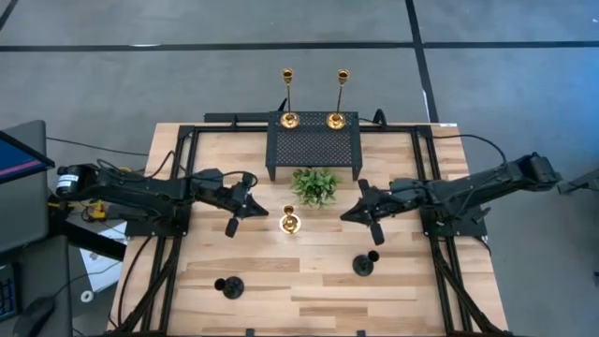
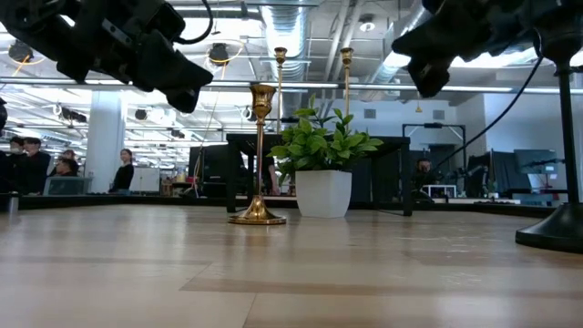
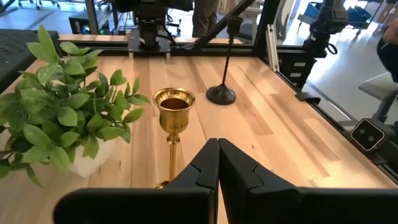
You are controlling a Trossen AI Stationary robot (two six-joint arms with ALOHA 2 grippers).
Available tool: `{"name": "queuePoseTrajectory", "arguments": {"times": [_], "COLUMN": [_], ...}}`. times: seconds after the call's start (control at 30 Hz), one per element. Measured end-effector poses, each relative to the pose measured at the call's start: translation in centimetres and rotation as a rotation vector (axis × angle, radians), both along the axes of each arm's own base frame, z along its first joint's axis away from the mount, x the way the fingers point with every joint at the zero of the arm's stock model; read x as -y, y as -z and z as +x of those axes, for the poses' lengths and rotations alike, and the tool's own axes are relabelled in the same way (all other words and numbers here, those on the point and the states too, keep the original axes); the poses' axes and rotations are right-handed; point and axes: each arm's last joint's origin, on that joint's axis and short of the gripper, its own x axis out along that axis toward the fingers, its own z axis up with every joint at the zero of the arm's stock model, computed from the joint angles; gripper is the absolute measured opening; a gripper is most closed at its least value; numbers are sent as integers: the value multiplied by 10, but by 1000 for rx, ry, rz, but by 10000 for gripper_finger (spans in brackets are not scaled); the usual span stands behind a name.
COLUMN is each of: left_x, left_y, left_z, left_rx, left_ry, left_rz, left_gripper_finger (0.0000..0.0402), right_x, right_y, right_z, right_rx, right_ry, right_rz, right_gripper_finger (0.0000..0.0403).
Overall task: Pick & Place candle stick holders
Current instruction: Put the gold candle holder on the shelf
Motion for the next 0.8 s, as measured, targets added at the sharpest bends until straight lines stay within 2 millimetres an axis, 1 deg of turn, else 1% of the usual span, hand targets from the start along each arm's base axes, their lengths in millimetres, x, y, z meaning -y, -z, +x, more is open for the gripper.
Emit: {"name": "queuePoseTrajectory", "arguments": {"times": [0.37, 0.47, 0.63, 0.8], "left_x": [0, 0, 0, 3], "left_y": [0, 4, 19, 29], "left_z": [0, 3, 18, 33], "left_rx": [-5, -32, -96, -51], "left_ry": [-2, -4, -16, 6], "left_rz": [-18, -44, -64, -23], "left_gripper_finger": [3, 3, 3, 3], "right_x": [12, 13, 13, 13], "right_y": [1, 1, 0, -4], "right_z": [2, 2, 2, 3], "right_rx": [-1, 5, 21, 57], "right_ry": [59, 55, 42, 40], "right_rz": [-2, -42, -89, -95], "right_gripper_finger": [0, 0, 0, 0]}}
